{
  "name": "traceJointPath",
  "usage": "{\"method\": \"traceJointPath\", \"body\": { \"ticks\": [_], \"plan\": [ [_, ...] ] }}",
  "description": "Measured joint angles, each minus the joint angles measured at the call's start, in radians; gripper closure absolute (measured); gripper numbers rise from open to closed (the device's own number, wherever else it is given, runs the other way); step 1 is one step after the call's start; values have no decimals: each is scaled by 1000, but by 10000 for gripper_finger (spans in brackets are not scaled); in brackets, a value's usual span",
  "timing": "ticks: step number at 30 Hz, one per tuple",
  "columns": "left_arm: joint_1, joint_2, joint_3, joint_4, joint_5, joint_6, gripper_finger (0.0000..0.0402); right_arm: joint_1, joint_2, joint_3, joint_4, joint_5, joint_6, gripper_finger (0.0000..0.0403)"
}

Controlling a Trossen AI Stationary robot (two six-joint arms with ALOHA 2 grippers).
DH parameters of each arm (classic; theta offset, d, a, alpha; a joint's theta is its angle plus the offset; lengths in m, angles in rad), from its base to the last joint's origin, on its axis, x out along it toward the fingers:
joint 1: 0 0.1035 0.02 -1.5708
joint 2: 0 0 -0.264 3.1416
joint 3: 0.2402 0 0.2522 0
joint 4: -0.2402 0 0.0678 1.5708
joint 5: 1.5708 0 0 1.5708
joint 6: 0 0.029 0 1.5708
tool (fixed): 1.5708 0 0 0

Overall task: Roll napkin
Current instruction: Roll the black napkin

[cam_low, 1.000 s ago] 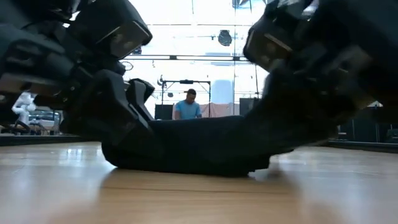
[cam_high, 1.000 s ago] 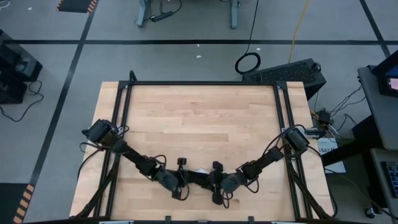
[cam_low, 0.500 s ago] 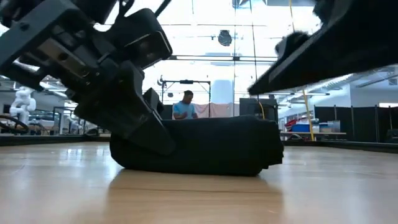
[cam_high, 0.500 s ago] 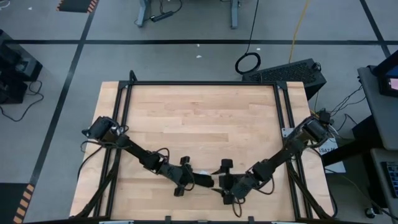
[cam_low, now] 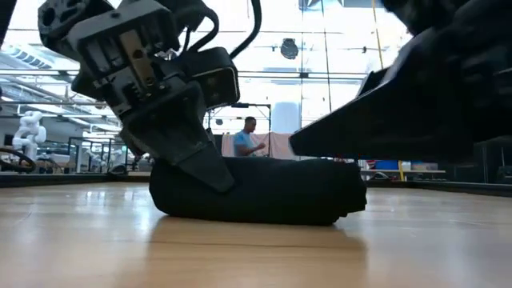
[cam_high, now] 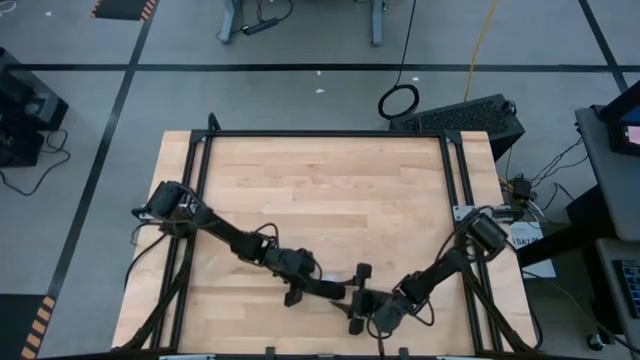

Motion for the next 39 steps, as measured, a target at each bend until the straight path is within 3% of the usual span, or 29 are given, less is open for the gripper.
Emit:
{"method": "traceJointPath", "body": {
  "ticks": [13,19,25,34,39],
  "plan": [
    [43,1,-1,7,69,-87,343,-40,38,1,42,-1,116,342],
    [43,1,-1,7,69,-87,343,-56,38,1,102,-45,100,396],
    [43,1,-1,7,69,-86,343,-86,46,2,111,-114,110,397],
    [43,3,-5,49,67,-52,342,-103,67,2,95,-138,154,402],
    [37,2,-6,80,61,-30,305,-103,67,3,62,-138,189,402]
  ]
}}
